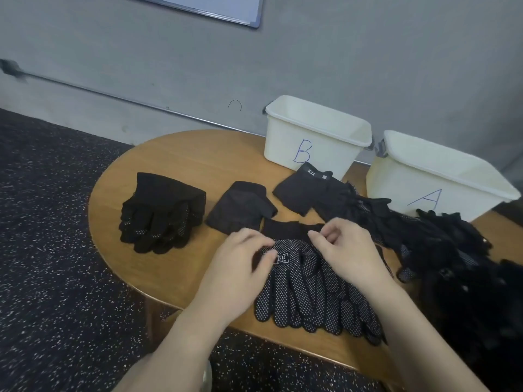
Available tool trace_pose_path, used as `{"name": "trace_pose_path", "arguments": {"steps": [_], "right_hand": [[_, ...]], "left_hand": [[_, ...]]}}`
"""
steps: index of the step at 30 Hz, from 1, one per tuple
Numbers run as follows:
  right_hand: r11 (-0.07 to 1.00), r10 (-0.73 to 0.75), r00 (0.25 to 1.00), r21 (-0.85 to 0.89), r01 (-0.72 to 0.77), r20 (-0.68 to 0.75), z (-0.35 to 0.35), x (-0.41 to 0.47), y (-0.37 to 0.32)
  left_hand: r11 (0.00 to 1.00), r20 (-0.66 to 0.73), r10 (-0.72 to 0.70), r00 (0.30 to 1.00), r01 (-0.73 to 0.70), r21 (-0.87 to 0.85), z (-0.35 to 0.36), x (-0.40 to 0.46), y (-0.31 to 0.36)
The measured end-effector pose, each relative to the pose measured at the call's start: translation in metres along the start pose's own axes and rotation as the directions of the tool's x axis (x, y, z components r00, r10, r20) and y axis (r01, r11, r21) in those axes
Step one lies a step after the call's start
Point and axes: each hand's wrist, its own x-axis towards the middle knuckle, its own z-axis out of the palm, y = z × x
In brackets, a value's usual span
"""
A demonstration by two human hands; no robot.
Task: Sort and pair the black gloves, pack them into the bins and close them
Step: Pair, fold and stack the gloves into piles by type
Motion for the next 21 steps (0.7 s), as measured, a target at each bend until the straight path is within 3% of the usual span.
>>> {"name": "trace_pose_path", "arguments": {"steps": [5,16,21], "right_hand": [[0.995,0.089,0.989,0.028,-0.093,0.116,0.0,-0.027,0.011],[0.961,0.074,0.991,0.257,-0.101,0.115,-0.001,-0.033,0.004],[0.99,0.075,0.992,0.108,-0.086,0.102,-0.005,-0.038,0.014]], "left_hand": [[0.98,0.196,0.089,0.977,-0.121,0.158,0.025,-0.01,0.013],[0.919,0.326,0.107,0.939,-0.219,0.328,0.04,-0.009,0.01],[0.922,0.334,0.109,0.936,-0.221,0.318,0.039,-0.009,0.008]]}}
